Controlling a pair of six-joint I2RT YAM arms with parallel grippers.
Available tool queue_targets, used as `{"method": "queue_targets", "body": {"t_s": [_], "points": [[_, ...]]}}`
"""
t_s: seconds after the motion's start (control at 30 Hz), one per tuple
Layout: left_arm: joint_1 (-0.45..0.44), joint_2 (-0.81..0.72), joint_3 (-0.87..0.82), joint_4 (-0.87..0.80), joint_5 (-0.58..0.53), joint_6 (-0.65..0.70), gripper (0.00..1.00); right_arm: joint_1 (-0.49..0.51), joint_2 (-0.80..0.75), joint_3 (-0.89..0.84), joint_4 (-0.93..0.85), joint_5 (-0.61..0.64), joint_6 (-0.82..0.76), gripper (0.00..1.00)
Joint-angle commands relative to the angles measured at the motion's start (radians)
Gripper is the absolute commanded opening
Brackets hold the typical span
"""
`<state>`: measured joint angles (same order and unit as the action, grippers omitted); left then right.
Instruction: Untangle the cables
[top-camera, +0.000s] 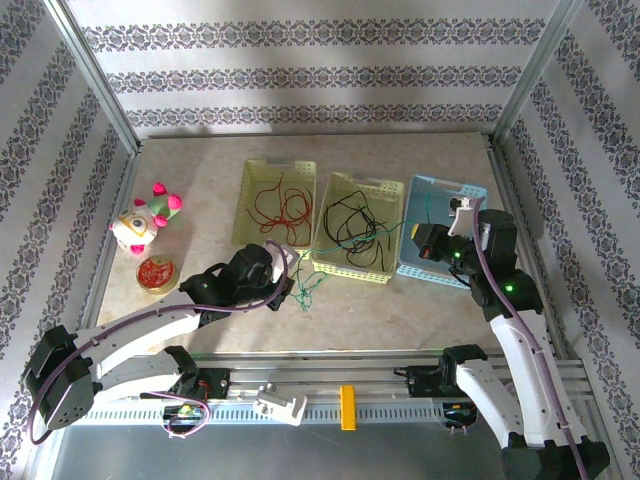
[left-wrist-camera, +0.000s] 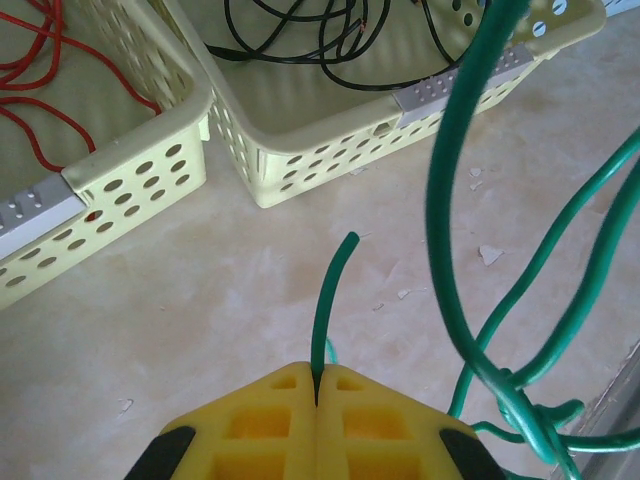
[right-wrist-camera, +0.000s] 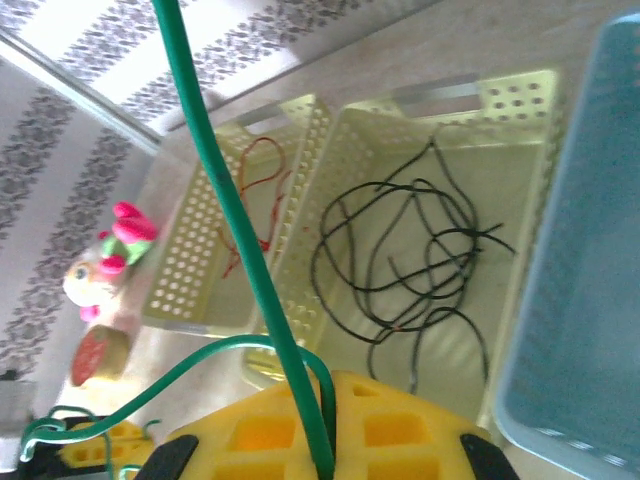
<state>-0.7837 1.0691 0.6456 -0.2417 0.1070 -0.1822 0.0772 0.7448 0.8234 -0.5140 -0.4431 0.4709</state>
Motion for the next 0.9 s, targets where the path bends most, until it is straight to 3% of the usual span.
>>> {"method": "queue_targets", "body": {"t_s": [0.0, 0.5, 0.73, 0.87], "points": [[-0.001, 0.005, 0.013, -0.002, -0.016, 0.024, 0.0, -0.011, 0.002, 0.033, -0.066, 0.086, -0.056, 0.0], [-0.002, 0.076, 0.023, -0.06, -0.141, 0.022, 0.0, -0.018, -0.022, 0.129, -0.192, 0.092, -0.156, 0.0], [-0.002, 0.099, 0.027, -0.05, -0.121, 0.022, 0.0, -0.018, -0.021, 0.148, -0.235, 0.143, -0.193, 0.0], [-0.002, 0.101, 0.028, -0.057, -0.126, 0.023, 0.0, -0.017, -0.006, 0.157, -0.235, 0.097, -0.192, 0.0]]}}
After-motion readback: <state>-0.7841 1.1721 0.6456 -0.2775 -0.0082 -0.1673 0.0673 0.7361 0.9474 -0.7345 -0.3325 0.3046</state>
